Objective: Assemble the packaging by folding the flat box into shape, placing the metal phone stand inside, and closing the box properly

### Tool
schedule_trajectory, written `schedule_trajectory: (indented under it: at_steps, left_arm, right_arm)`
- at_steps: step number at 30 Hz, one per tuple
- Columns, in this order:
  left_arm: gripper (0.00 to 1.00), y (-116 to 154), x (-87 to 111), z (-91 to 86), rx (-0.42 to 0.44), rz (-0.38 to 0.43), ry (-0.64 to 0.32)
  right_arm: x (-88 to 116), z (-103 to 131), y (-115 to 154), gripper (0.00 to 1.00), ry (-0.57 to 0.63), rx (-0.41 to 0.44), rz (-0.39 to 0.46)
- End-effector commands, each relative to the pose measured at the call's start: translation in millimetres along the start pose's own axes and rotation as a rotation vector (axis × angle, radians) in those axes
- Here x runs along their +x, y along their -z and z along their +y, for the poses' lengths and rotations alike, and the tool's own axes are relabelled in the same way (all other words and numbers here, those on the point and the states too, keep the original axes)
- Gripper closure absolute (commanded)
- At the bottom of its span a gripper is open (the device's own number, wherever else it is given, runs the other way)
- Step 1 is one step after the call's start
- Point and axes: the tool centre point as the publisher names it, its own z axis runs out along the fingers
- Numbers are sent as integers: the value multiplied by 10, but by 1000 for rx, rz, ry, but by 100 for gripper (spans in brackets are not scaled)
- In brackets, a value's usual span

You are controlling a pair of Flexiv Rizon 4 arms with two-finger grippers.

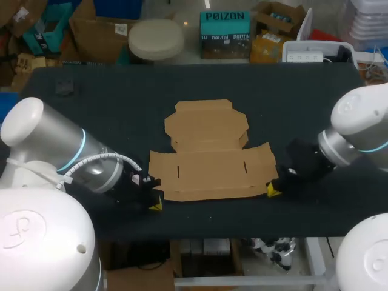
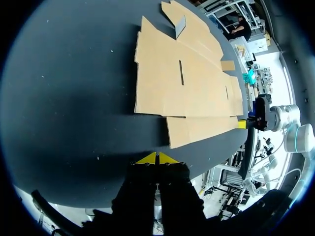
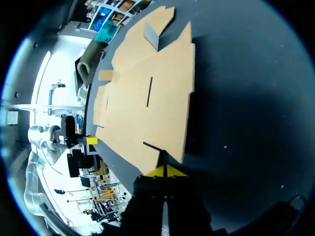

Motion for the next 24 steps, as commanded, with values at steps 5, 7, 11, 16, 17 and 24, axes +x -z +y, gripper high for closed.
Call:
schedule_trajectory:
  at_steps: [5,7,11,16,17,24]
  left_arm:
    - [100,-69,32,-24,-5,6,0]
    - [100,-88,32,-36,-8,6,2]
    - [100,-120,12,-67,-12,13,13]
    - [100,-133,-11,-92,-11,20,26]
    - [100,-134,-13,-96,-11,19,27]
    - [100,-151,-9,-125,-13,17,31]
  right_arm:
    - [26,41,-50,100,8,2,3]
    - [28,45,-47,100,10,-1,3]
    - [25,55,-48,100,10,-2,4]
    - [24,61,-54,100,10,-1,6]
    - [24,63,-55,100,10,-1,6]
    - [17,78,-66,100,10,0,8]
